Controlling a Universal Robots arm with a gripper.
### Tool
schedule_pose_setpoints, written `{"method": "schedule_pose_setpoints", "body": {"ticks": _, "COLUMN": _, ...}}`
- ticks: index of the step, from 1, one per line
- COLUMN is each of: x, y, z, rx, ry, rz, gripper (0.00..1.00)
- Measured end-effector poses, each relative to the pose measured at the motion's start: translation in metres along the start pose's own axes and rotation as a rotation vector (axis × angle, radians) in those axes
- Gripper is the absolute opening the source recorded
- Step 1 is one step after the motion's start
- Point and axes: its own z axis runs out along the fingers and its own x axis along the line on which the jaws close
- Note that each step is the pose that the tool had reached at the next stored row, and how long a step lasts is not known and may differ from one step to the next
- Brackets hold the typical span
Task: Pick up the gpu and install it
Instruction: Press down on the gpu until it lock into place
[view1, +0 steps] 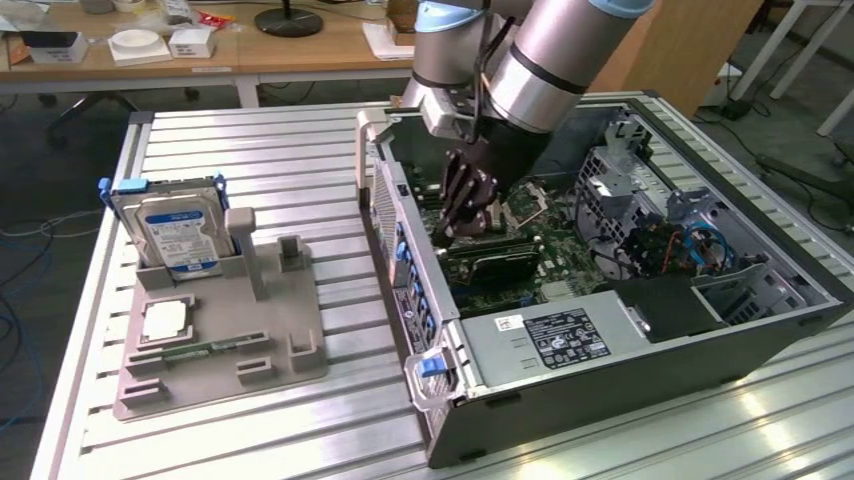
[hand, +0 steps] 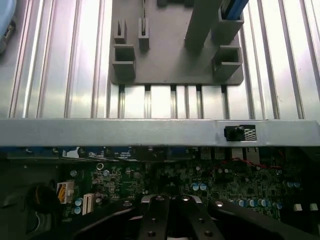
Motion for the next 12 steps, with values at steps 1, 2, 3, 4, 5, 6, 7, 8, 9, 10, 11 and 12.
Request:
{"method": "schedule_pose_setpoints", "body": {"ticks": 1, "x": -0.001, "y": 0.0001, "z": 0.0001, "rx": 0.0, "ry": 0.0001, "rz": 0.0, "gripper": 0.1}}
{"method": "schedule_pose_setpoints", "body": {"ticks": 2, "x": -0.0015, "y": 0.0002, "z": 0.0002, "rx": -0.0001, "ry": 0.0001, "rz": 0.0, "gripper": 0.1}}
{"method": "schedule_pose_setpoints", "body": {"ticks": 3, "x": -0.0019, "y": 0.0006, "z": 0.0006, "rx": -0.0001, "ry": -0.0002, "rz": 0.0, "gripper": 0.1}}
{"method": "schedule_pose_setpoints", "body": {"ticks": 4, "x": -0.0028, "y": 0.0009, "z": 0.0008, "rx": -0.0007, "ry": 0.0001, "rz": 0.0, "gripper": 0.1}}
{"method": "schedule_pose_setpoints", "body": {"ticks": 5, "x": -0.0037, "y": 0.0013, "z": 0.0011, "rx": -0.0013, "ry": 0.0001, "rz": 0.0, "gripper": 0.1}}
{"method": "schedule_pose_setpoints", "body": {"ticks": 6, "x": -0.0046, "y": 0.0023, "z": 0.0014, "rx": -0.0019, "ry": 0.0002, "rz": 0.0, "gripper": 0.1}}
{"method": "schedule_pose_setpoints", "body": {"ticks": 7, "x": -0.0058, "y": 0.0034, "z": 0.002, "rx": -0.0033, "ry": 0.0, "rz": 0.0, "gripper": 0.1}}
{"method": "schedule_pose_setpoints", "body": {"ticks": 8, "x": -0.0058, "y": 0.0044, "z": 0.0023, "rx": -0.0049, "ry": 0.0, "rz": 0.0, "gripper": 0.1}}
{"method": "schedule_pose_setpoints", "body": {"ticks": 9, "x": -0.0058, "y": 0.0059, "z": 0.0028, "rx": -0.0077, "ry": 0.0002, "rz": 0.0, "gripper": 0.1}}
{"method": "schedule_pose_setpoints", "body": {"ticks": 10, "x": -0.0057, "y": 0.0076, "z": 0.0037, "rx": -0.0126, "ry": 0.0003, "rz": 0.0, "gripper": 0.1}}
{"method": "schedule_pose_setpoints", "body": {"ticks": 11, "x": -0.0057, "y": 0.0078, "z": 0.0038, "rx": -0.0146, "ry": 0.0004, "rz": 0.0, "gripper": 0.1}}
{"method": "schedule_pose_setpoints", "body": {"ticks": 12, "x": -0.0056, "y": 0.0077, "z": 0.0039, "rx": -0.0169, "ry": 0.0005, "rz": 0.0, "gripper": 0.1}}
